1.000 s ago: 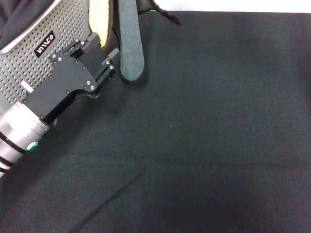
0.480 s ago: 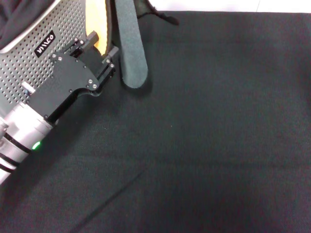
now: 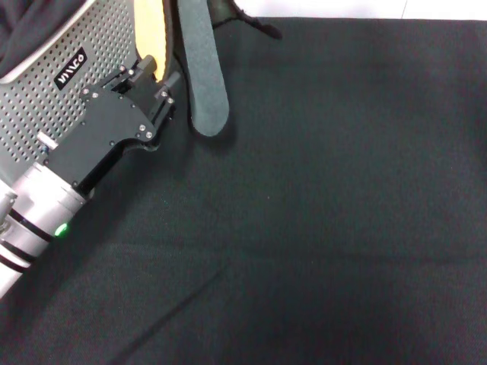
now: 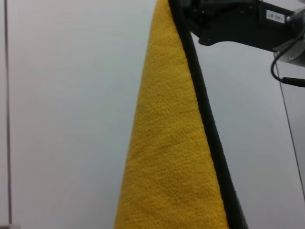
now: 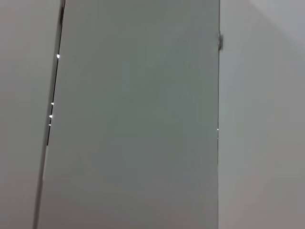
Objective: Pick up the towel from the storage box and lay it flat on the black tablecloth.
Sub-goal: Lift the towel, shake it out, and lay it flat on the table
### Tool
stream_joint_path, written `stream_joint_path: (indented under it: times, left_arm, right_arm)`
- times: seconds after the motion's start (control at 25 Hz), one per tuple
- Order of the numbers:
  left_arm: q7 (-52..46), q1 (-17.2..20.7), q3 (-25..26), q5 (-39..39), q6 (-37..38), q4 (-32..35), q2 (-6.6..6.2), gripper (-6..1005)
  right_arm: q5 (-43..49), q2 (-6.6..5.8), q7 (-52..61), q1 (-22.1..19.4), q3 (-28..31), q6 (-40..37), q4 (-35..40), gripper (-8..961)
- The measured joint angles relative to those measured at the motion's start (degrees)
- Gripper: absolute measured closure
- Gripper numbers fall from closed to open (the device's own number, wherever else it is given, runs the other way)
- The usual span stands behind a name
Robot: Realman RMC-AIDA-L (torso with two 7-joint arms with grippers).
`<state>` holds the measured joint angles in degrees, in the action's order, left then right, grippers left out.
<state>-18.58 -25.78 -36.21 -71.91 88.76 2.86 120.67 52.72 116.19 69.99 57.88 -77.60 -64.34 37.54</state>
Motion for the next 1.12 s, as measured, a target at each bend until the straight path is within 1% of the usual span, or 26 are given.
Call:
stream_joint_path:
  times: [0.16,0.6,0.84,1.04,1.12]
  left_arm:
    - [0.01,-0.19,0.0,1.3,0.0,-0.77,0.01,672]
    - [-0.81,0.2,-0.34,1.14,0.24,-0.92,-0.25,712]
    - [-5.64,0.72,-0.5,1.03,0.89,-0.07,-0.51,909]
    - [-9.83,1.02,-0.68,-0.35,2.72,0.84,-0.8,991]
    - [-11.47,1.55,-0.72,-1.5,4.28,1.92,-0.92,991]
  right_arm:
    - [-0.35,0.0,0.05,-0.1,-0.23,-0.59,0.0,938]
    - [-0.35,0.0,0.09,-0.73,-0.28,-0.7,-0.18,938]
    - [-0.35,0.0,0.41,-1.74,-0.28,-0.97,0.01,938]
    - [-0.34,-0.11,1.9,-3.45,-0.17,-2.6,0.23,938]
    - [-0.18,-0.29,3.28,-4.76,-0.17,-3.81,0.95,938]
